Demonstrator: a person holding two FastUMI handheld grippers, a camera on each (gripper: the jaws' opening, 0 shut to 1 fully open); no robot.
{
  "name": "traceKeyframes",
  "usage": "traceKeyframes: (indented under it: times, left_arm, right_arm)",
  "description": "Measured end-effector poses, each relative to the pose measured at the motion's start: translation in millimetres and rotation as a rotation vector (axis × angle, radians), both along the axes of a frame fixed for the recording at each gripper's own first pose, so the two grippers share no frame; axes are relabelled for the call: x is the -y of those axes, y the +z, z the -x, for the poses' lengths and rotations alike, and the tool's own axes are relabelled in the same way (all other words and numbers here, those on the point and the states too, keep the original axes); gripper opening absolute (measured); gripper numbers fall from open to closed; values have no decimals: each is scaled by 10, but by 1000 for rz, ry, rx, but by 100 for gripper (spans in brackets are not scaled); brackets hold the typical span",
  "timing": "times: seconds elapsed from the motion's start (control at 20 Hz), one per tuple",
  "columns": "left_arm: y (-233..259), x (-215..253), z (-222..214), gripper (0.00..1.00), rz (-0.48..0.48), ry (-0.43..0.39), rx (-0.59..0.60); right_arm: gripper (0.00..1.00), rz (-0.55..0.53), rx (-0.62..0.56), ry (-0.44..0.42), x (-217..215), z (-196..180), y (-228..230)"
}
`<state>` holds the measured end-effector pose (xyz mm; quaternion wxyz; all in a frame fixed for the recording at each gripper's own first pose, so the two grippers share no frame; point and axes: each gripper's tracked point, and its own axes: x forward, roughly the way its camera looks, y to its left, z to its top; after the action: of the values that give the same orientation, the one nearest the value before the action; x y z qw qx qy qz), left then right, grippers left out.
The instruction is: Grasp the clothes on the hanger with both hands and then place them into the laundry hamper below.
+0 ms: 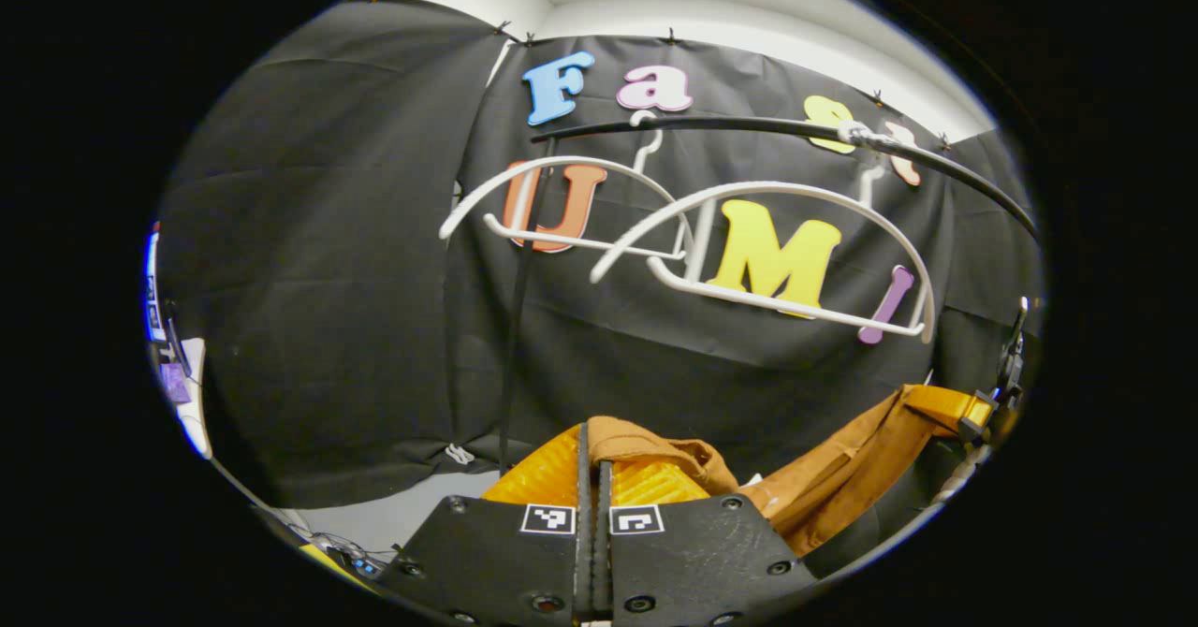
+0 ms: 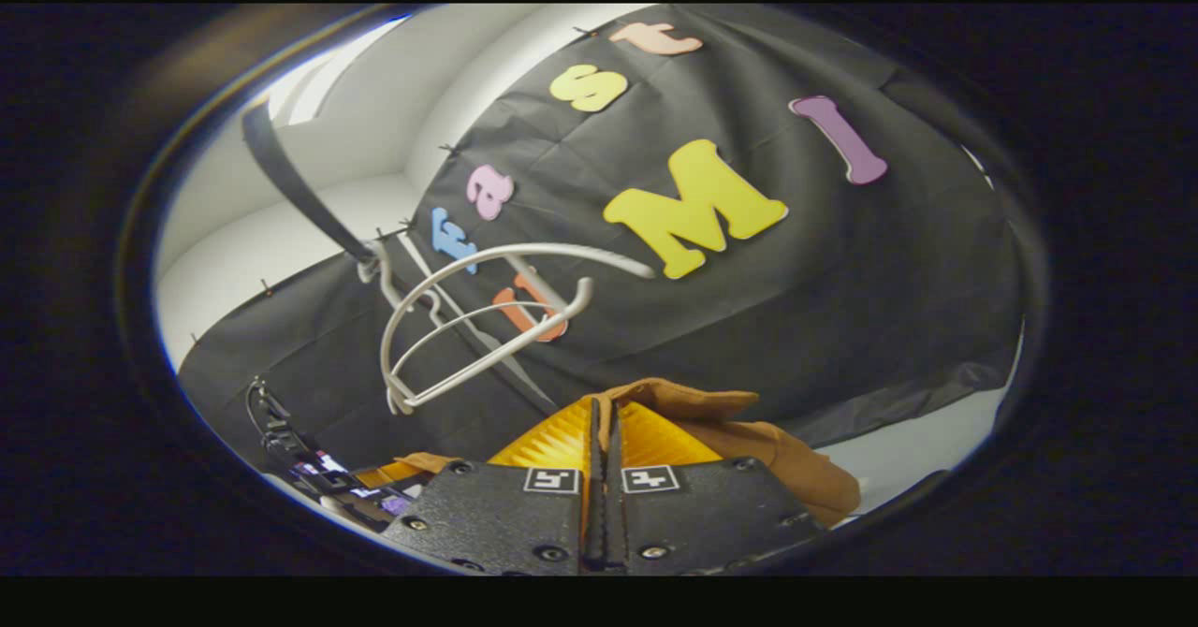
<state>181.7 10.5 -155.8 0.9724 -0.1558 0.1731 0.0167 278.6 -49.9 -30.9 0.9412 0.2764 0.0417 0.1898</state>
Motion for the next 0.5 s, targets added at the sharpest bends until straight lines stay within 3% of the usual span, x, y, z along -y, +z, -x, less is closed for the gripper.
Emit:
traceKeyframes:
  times: [0.1,0.15,0.5]
  left_arm:
    - [94,178,18,0,-16,-45,13]
    - [120,271,18,5,-24,-70,16]
    - [67,788,238,5,-55,-192,1]
  right_arm:
    - [3,49,19,37,-205,100,40]
    - [3,69,26,57,-316,159,52]
    - [4,204,49,167,-927,511,-44]
